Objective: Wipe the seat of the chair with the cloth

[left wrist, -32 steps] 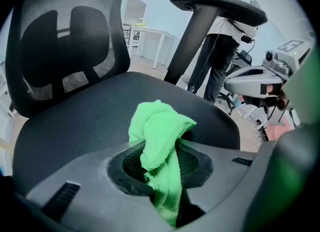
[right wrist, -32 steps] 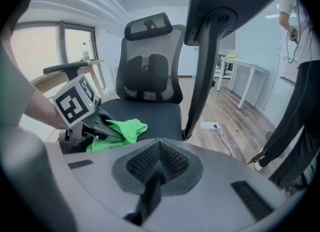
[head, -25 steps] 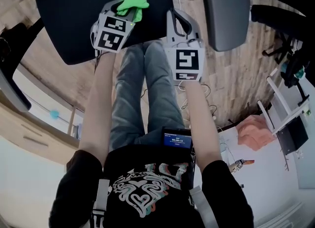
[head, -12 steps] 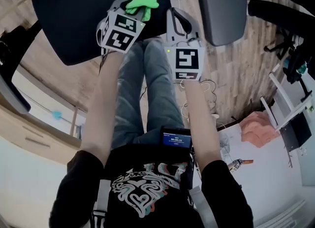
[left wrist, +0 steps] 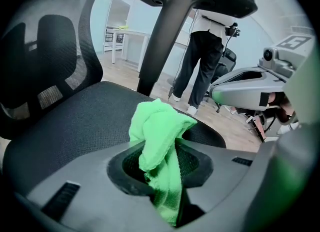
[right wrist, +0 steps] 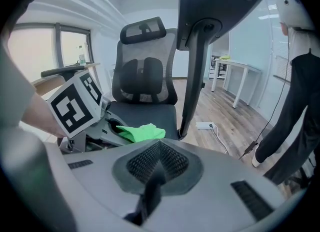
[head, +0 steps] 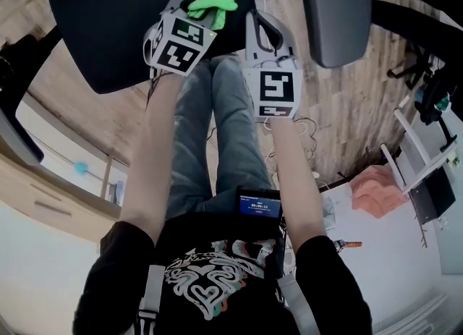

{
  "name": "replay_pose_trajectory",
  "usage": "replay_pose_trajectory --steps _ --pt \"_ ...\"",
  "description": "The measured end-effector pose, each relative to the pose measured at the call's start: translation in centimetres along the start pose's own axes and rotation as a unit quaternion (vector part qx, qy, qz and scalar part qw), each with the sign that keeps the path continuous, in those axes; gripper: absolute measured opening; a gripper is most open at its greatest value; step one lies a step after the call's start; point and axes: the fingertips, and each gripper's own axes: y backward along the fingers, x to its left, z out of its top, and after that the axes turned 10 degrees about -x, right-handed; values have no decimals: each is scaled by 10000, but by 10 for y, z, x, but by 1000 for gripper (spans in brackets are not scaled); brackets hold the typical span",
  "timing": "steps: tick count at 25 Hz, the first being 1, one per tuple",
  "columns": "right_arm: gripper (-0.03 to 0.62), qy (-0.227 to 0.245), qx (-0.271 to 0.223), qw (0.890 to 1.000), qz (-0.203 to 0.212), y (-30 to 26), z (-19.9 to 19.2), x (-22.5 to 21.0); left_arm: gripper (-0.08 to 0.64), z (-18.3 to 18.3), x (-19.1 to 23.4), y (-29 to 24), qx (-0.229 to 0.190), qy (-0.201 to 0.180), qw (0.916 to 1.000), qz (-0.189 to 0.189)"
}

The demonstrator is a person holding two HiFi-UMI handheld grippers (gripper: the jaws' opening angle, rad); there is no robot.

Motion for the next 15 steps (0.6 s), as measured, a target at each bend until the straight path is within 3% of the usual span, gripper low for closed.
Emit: replay_pose_trajectory --steps 15 --pt "0 104 18 9999 60 -2 5 11 105 -17 18 19 185 204 9995 179"
